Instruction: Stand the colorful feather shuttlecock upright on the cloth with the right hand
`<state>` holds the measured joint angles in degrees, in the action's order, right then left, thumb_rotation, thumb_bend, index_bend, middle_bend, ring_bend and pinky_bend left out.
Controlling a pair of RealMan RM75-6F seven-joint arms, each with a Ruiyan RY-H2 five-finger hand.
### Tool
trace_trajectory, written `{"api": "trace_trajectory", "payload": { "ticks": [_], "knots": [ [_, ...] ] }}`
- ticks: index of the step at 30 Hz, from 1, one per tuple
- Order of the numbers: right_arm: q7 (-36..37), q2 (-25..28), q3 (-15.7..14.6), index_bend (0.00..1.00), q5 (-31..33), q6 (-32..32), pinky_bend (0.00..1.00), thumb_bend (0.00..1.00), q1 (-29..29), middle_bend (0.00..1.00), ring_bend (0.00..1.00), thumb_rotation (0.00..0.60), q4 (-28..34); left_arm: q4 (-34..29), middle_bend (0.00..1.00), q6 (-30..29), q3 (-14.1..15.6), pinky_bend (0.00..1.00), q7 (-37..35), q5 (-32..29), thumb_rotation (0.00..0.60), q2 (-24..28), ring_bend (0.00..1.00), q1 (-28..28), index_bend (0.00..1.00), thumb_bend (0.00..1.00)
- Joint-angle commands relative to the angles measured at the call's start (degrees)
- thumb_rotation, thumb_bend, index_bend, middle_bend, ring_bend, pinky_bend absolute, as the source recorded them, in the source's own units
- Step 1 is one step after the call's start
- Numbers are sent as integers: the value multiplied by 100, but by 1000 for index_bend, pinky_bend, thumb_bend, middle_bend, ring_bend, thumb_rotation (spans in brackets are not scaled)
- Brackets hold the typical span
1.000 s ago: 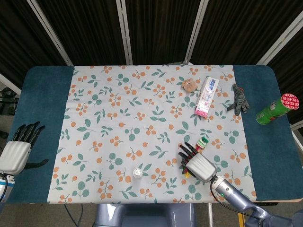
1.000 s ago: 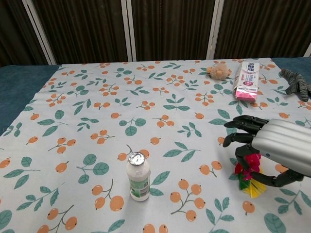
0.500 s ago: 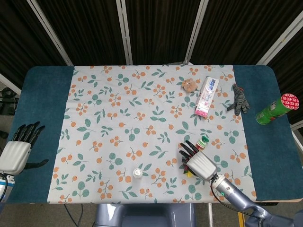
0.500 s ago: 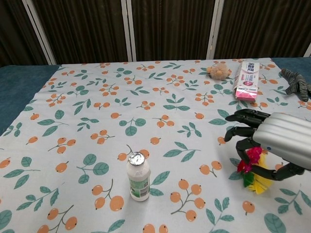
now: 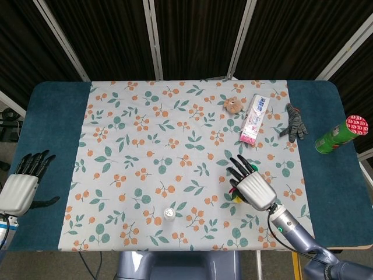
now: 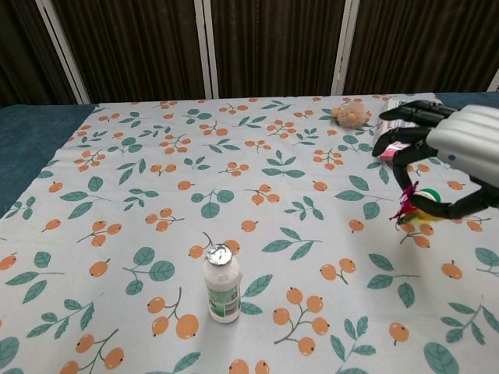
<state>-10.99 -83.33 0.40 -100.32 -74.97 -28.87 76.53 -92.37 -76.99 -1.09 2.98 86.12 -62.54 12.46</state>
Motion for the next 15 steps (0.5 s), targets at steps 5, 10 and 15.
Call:
{"api": "trace_trajectory", "payload": {
  "ticks": [5, 10, 15],
  "knots": [
    [49, 340, 310, 639, 377, -80, 0, 394, 31, 227, 2, 600, 507, 2, 0, -3, 0, 0, 2, 1, 530, -2, 0, -2, 70, 117],
    [77, 469, 467, 640, 627, -67, 0, 395, 55, 227, 2, 600, 759, 1, 0, -3, 0, 0, 1, 0, 526, -2, 0, -2, 70, 117],
    [18, 575, 575, 641, 775, -42, 0, 395, 54, 227, 2, 600, 894, 1, 0, -2, -1, 0, 7, -4, 527, -4, 0, -1, 70, 117]
  ]
}}
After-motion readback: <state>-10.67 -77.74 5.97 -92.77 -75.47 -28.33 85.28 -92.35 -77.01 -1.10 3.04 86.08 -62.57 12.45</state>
